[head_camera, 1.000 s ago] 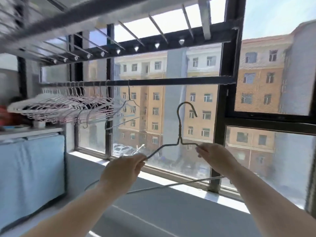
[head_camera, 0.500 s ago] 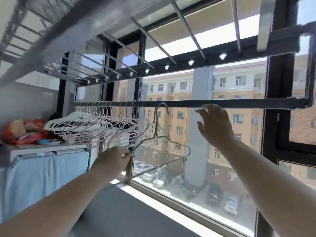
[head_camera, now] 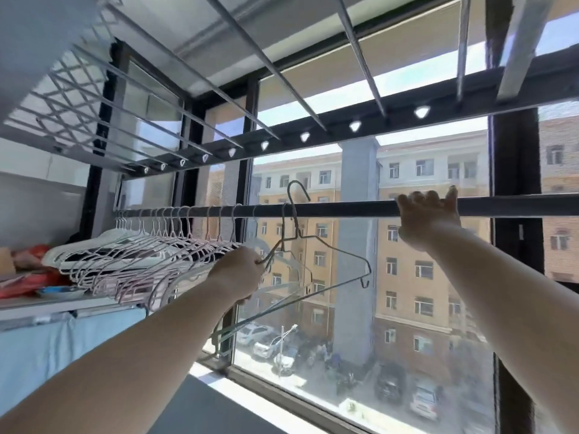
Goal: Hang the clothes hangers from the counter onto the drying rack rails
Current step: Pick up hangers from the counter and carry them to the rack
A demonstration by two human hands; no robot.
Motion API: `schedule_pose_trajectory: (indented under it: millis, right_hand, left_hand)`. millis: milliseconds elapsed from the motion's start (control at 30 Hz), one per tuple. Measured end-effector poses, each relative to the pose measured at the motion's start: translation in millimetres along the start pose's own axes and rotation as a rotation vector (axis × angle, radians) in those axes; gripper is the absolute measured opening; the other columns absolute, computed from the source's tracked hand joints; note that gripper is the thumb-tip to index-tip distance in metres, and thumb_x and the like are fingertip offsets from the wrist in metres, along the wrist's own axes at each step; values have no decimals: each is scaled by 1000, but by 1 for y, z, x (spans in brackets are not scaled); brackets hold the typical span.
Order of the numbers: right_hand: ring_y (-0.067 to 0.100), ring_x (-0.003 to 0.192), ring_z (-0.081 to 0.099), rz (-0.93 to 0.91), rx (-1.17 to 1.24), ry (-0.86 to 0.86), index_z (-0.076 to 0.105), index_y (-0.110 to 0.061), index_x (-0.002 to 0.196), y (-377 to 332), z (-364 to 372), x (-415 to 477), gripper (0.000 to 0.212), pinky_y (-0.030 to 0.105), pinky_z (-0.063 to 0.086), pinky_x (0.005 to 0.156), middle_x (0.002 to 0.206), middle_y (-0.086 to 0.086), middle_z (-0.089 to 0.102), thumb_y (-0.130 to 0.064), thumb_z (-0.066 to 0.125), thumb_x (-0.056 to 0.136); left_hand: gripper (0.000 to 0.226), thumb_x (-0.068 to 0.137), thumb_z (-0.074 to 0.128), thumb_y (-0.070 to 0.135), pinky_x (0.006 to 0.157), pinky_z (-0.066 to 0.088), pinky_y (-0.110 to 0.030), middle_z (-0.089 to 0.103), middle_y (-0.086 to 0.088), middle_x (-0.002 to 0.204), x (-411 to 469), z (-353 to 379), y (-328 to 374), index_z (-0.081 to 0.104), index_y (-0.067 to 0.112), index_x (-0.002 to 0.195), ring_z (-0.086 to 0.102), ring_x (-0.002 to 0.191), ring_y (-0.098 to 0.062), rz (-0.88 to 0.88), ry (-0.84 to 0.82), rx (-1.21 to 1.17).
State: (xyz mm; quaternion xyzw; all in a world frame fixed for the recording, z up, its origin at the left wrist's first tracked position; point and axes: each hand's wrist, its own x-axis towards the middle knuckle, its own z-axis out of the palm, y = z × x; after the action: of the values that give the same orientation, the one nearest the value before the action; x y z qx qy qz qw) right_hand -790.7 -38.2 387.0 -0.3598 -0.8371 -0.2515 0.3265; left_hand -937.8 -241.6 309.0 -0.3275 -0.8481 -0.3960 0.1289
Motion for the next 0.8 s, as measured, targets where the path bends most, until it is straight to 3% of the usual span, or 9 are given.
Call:
schedule_pose_trajectory:
  millis: [100,233,333,467,633,800]
  right_hand:
    - [28,135,26,8,19,18,23,-16,142,-1,2,-1,54,49,5,114,144,8,33,-13,41,92]
    - [28,134,25,29,57,34,24,-18,140,-3,9,1,52,47,5,114,143,6,31,-13,39,91]
    - [28,134,23,24,58,39,22,-19,141,-4,12,3,52,45,5,114,143,5,30,-15,40,92]
    - [27,135,22,7,40,37,19,-19,143,-4,14,5,54,45,6,114,145,5,27,-17,40,93]
    - [27,137,20,-25,30,58,14,-20,145,-2,16,3,57,44,7,114,148,4,24,-20,39,94]
    - [27,137,18,-44,22,57,12,-20,145,0,16,2,58,44,6,114,149,4,21,-21,39,94]
  left_hand:
    - [24,98,37,15,36,37,-19,50,-7,66,19,4,3,57,2,102,47,47,-13,6,1,-4]
    - [20,98,37,14,45,35,-23,43,-3,64,36,14,4,54,8,91,41,52,-13,39,21,85]
    - [25,97,36,15,45,27,-23,44,-2,63,46,23,0,58,4,103,40,54,-13,22,-15,149]
    - [28,97,37,15,44,32,-23,46,-3,64,50,33,-4,58,0,107,43,53,-15,-2,-60,132]
    - [30,98,34,14,34,37,-16,56,-11,82,45,42,-8,54,1,117,46,48,-12,-43,-95,64]
    - [30,97,35,10,38,40,-19,54,-9,70,37,44,-5,52,3,120,47,44,-14,-39,-104,-45]
